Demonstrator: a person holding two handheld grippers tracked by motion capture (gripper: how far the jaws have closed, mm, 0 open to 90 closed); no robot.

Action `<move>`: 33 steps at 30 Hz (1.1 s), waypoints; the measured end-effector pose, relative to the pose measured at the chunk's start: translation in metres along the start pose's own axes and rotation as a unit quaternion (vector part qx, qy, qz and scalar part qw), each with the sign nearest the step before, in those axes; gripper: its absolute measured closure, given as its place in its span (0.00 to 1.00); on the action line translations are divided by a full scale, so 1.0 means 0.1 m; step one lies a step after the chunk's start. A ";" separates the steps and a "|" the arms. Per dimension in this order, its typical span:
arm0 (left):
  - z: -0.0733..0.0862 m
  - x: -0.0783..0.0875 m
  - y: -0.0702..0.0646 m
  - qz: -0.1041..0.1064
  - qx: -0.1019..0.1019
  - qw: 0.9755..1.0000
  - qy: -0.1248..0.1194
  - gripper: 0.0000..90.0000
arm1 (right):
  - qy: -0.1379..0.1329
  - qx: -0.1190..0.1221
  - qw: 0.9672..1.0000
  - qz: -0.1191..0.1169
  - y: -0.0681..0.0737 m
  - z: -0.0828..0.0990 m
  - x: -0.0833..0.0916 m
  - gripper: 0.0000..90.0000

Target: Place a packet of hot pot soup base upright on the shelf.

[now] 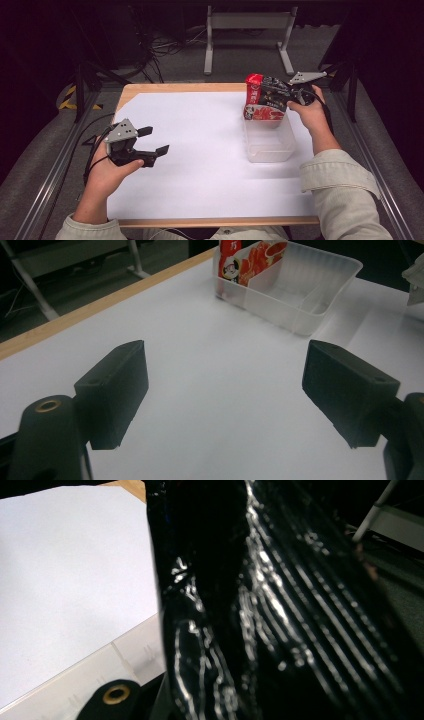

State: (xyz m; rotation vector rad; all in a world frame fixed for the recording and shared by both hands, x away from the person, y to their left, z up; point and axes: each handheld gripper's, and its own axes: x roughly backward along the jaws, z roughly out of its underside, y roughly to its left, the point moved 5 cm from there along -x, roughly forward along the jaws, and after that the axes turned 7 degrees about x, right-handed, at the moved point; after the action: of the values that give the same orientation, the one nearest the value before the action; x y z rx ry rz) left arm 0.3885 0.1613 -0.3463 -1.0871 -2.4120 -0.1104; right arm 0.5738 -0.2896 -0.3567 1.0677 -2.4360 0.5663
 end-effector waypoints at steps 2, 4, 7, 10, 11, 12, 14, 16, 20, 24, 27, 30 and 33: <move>0.00 0.00 0.00 0.000 0.001 1.000 0.000 0.22 | 0.000 0.000 1.000 0.000 0.00 0.00 0.00 0.88; 0.01 -0.01 0.00 -0.001 0.001 1.000 -0.001 0.22 | 0.001 -0.001 1.000 0.003 0.00 0.00 0.00 0.86; 0.03 -0.07 0.00 0.013 0.009 1.000 -0.001 0.20 | 0.002 -0.021 1.000 0.008 -0.01 0.00 0.00 0.79; 0.05 -0.13 -0.01 0.022 0.019 1.000 0.000 0.19 | 0.002 -0.034 0.999 0.015 -0.01 0.00 0.02 0.66; 0.05 -0.13 0.00 0.022 0.020 1.000 0.000 0.19 | -0.003 -0.046 0.999 0.015 0.00 -0.01 0.03 0.61; 0.04 -0.12 0.00 0.017 0.018 1.000 -0.003 0.19 | -0.008 -0.054 0.998 0.016 0.01 -0.02 0.05 0.55; 0.03 -0.11 0.01 0.016 0.018 1.000 -0.008 0.18 | -0.018 -0.067 0.997 0.020 0.02 -0.04 0.10 0.43; 0.05 -0.10 0.01 0.014 0.020 1.000 -0.012 0.17 | -0.024 -0.078 0.996 0.023 0.03 -0.04 0.16 0.38; 0.11 -0.05 0.04 0.004 0.022 1.000 -0.018 0.17 | -0.051 -0.096 0.993 0.036 0.05 -0.02 0.35 0.31; 0.18 0.01 0.08 0.007 0.038 0.999 -0.028 0.17 | -0.055 -0.086 0.993 0.054 0.11 0.01 0.56 0.29; 0.24 0.04 0.11 0.000 0.039 0.999 -0.024 0.17 | -0.064 -0.076 0.994 0.051 0.22 0.04 0.71 0.29; 0.29 0.07 0.12 -0.001 0.041 0.999 -0.022 0.17 | -0.064 -0.061 0.995 0.042 0.35 0.08 0.81 0.28; 0.33 0.08 0.11 -0.001 0.043 0.999 -0.019 0.17 | -0.062 -0.048 0.996 0.032 0.44 0.11 0.87 0.27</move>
State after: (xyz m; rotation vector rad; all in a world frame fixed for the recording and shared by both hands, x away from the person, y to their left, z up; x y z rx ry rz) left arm 0.3788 0.1832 -0.3734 -1.0571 -2.4270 0.0136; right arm 0.4849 -0.3190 -0.3286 1.0178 -2.5840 0.4090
